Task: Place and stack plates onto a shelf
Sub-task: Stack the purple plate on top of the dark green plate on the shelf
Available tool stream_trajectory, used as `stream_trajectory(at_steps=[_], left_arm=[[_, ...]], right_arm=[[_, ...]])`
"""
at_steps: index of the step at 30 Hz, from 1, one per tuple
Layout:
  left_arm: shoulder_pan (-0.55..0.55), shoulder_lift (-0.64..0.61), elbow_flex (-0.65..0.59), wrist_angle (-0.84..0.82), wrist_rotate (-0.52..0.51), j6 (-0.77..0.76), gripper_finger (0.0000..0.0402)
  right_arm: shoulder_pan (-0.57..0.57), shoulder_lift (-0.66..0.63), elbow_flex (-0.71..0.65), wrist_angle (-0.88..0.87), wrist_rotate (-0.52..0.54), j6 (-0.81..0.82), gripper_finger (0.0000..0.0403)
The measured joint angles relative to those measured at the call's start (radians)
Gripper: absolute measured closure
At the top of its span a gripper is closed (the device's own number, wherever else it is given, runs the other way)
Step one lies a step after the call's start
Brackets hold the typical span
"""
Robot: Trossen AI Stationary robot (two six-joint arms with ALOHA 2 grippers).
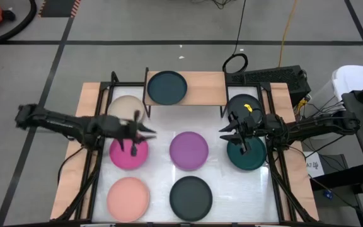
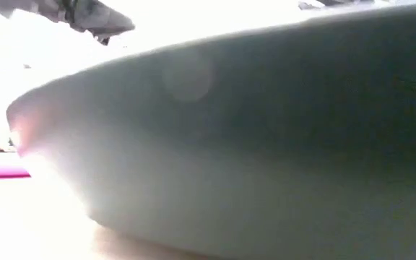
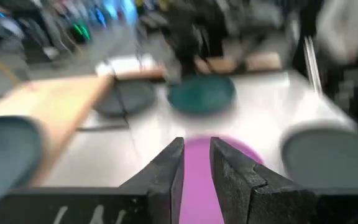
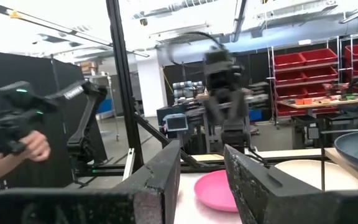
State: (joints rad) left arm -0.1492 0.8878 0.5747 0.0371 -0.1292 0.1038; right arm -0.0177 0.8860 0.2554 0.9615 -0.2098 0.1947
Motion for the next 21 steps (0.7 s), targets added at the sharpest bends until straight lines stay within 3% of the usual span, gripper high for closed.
stream_trajectory(at_steps=[4,9,15,21], left_arm=[[-0.161,0.255,0.195,-0.163,-0.149,0.074,0.0321],[-0.266,0.541,0.320,-0.226,-0.294,0.215,0.0321],[-0.291,0.775,0.380,-0.228,-0.369,0.307,0.0321],[-0.253,0.889,0.385,-0.218,-0.335,0.317,0.0321]], right_arm=[[0.000,0.000,0.000,0.008,-0.001,0.002,0.0294],[0.000,0.000,0.000,0.007,-0.002,0.015,0.0294],[0.000,0.000,0.000,-0.002,-0.004,0.030,0.0294],[0.000,0.000,0.000,-0.006,-0.004,0.029,0.0294]])
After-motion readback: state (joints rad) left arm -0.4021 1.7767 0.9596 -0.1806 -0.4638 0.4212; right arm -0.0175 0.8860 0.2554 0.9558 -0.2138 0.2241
